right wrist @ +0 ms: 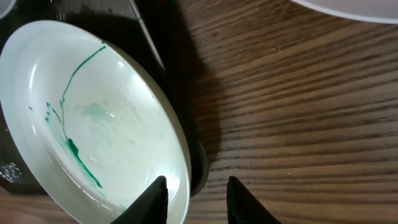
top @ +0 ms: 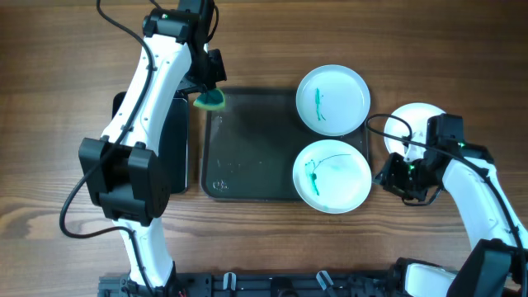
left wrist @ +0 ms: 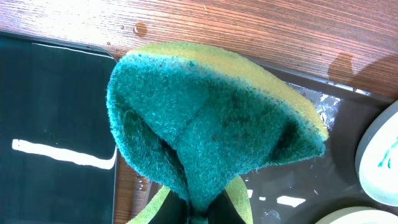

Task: Clean dirty plates on tray and stack at the side
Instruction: 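Set the plate down on the table right of the tray, then drag the lower plate with right gripper toward the tray center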

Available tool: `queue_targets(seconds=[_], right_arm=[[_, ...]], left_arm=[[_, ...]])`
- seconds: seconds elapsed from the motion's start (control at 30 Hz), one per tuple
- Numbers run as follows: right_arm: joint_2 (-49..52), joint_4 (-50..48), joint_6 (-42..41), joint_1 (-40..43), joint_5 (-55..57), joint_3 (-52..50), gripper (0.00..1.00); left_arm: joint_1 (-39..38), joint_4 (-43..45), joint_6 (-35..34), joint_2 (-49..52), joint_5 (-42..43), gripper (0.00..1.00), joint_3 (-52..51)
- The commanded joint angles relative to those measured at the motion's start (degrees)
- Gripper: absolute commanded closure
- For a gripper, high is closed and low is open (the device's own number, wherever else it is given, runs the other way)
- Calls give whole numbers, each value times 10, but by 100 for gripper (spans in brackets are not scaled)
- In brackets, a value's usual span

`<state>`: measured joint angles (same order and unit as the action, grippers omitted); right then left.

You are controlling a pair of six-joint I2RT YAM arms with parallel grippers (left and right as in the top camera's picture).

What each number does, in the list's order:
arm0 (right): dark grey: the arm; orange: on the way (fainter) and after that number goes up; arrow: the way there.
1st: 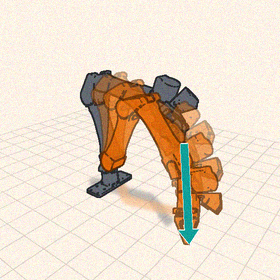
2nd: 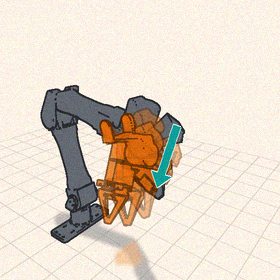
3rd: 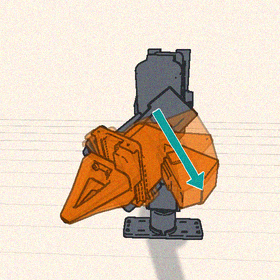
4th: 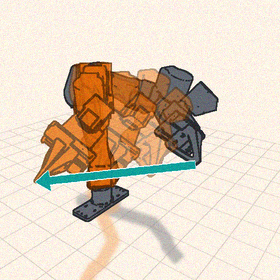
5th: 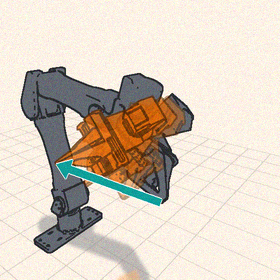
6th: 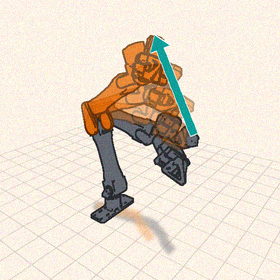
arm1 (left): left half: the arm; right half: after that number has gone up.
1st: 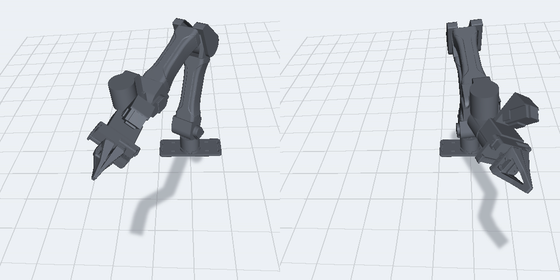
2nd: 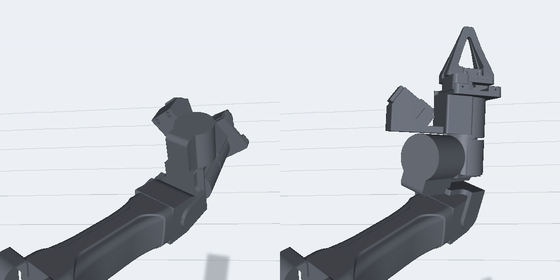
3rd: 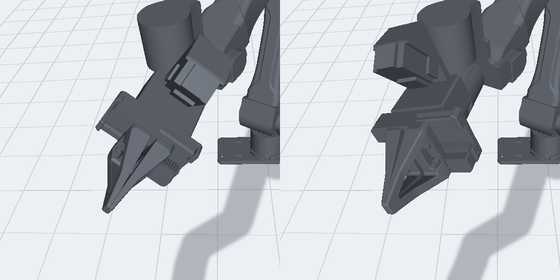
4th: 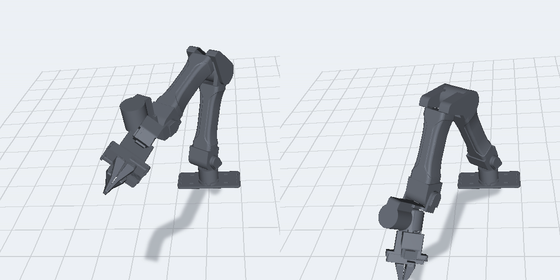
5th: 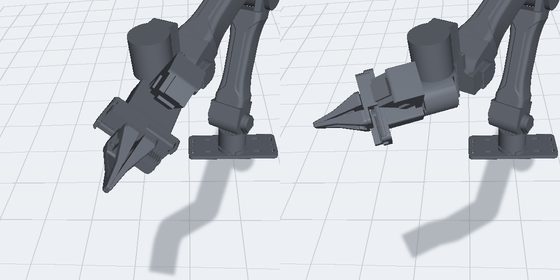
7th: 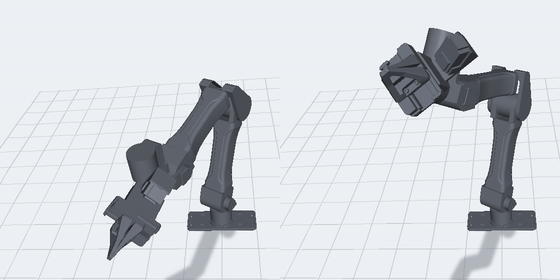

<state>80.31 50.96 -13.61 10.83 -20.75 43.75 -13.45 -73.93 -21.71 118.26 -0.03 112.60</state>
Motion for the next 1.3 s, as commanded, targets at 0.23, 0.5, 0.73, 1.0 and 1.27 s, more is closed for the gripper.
queue_targets(seconds=[0.23,0.5,0.73,1.0,1.27], right_arm=[[2,-37,9,-59,-7,-38,78],[2,-42,-17,-88,-7,-50,91],[2,-114,-94,-130,-80,-43,96],[20,-339,-300,-297,4,-43,96],[154,-400,-263,-343,-13,30,96]], left_arm=[[-1,0,3,-13,7,96,14],[-1,0,3,-13,7,96,14],[-1,2,3,-13,7,96,14],[-1,2,3,-13,7,96,14],[-1,3,3,-13,7,96,14]])
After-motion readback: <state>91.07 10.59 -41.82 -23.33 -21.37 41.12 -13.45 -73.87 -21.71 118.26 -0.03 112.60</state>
